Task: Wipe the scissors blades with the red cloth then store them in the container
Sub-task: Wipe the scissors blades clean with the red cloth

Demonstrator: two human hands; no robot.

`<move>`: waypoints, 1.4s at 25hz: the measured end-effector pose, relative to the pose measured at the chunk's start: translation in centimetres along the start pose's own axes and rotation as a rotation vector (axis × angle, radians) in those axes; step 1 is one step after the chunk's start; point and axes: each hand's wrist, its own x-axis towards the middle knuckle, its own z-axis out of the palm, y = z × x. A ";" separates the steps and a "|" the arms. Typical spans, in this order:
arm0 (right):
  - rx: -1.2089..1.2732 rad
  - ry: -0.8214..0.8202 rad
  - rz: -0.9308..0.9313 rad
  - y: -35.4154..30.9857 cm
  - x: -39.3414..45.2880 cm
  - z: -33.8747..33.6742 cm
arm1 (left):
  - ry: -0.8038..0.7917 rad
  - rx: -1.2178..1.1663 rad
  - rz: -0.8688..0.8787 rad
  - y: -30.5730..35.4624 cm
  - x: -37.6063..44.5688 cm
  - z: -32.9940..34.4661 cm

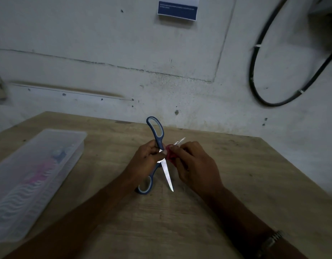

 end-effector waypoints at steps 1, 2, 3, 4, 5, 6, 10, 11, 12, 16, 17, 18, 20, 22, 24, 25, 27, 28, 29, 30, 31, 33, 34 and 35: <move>-0.048 0.017 0.004 0.1 0.0 -0.1 | 0.000 0.028 0.019 -0.1 -0.1 0.1; -0.088 0.035 0.032 0.4 0.1 -0.1 | -0.003 0.066 0.041 -0.3 -0.2 0.1; -0.108 0.052 0.083 0.7 0.2 -0.1 | -0.013 0.098 0.061 -0.4 -0.3 0.1; -0.106 0.060 0.145 0.9 0.2 -0.1 | -0.022 0.126 0.075 -0.4 -0.4 0.2; -0.082 0.065 0.197 0.9 0.2 0.0 | -0.025 0.145 0.083 -0.5 -0.4 0.1; -0.046 0.071 0.217 0.8 0.1 0.1 | -0.024 0.157 0.091 -0.6 -0.4 0.1; 0.053 0.020 0.027 -0.2 -0.3 0.2 | -0.018 0.200 0.083 -0.4 -0.1 -0.3; 0.026 -0.003 -0.011 -0.3 -0.4 0.0 | -0.029 0.205 0.077 -0.4 0.0 -0.4; -0.026 -0.015 -0.030 0.0 -0.3 0.1 | -0.043 0.205 0.073 -0.4 -0.1 -0.4; -0.238 -0.007 0.102 1.3 0.5 0.4 | -0.094 0.237 0.073 -0.2 -0.2 0.0; -0.246 0.009 0.161 1.5 0.7 0.2 | -0.085 0.278 0.067 -0.2 -0.2 0.1; -0.228 0.031 0.203 1.4 0.8 0.0 | -0.071 0.326 0.064 -0.3 -0.3 0.2; -0.151 0.073 0.197 0.7 0.5 -0.6 | -0.062 0.354 0.054 -0.3 -0.5 0.1; -0.082 0.034 0.070 -0.5 0.0 -0.7 | -0.081 0.306 0.058 -0.4 -0.5 -0.5; -0.057 -0.078 -0.033 -0.7 -0.3 -0.3 | -0.121 0.289 0.048 -0.7 -0.6 -0.8; -0.067 -0.115 -0.048 -0.4 -0.3 0.0 | -0.133 0.287 0.048 -0.8 -0.7 -0.8; -0.143 -0.118 -0.059 0.7 -0.2 0.5 | -0.138 0.311 0.073 -0.7 -0.9 -0.7; -0.195 -0.108 -0.062 1.0 -0.2 0.6 | -0.132 0.340 0.098 -0.6 -0.9 -0.6; -0.253 -0.097 -0.061 1.1 -0.3 0.6 | -0.124 0.368 0.123 -0.4 -0.9 -0.5; -0.305 -0.087 -0.055 1.1 -0.3 0.8 | -0.118 0.394 0.145 -0.3 -0.9 -0.4; -0.345 -0.080 -0.045 1.0 -0.2 1.0 | -0.111 0.415 0.162 -0.3 -0.9 -0.5; -0.375 -0.078 0.008 1.3 0.7 1.4 | -0.096 0.450 0.160 -0.4 -1.0 -0.6; -0.373 -0.076 0.056 1.5 1.2 1.4 | -0.094 0.460 0.144 -0.5 -1.0 -0.7; -0.365 -0.067 0.114 1.9 1.6 1.3 | -0.093 0.469 0.128 -0.7 -0.9 -0.8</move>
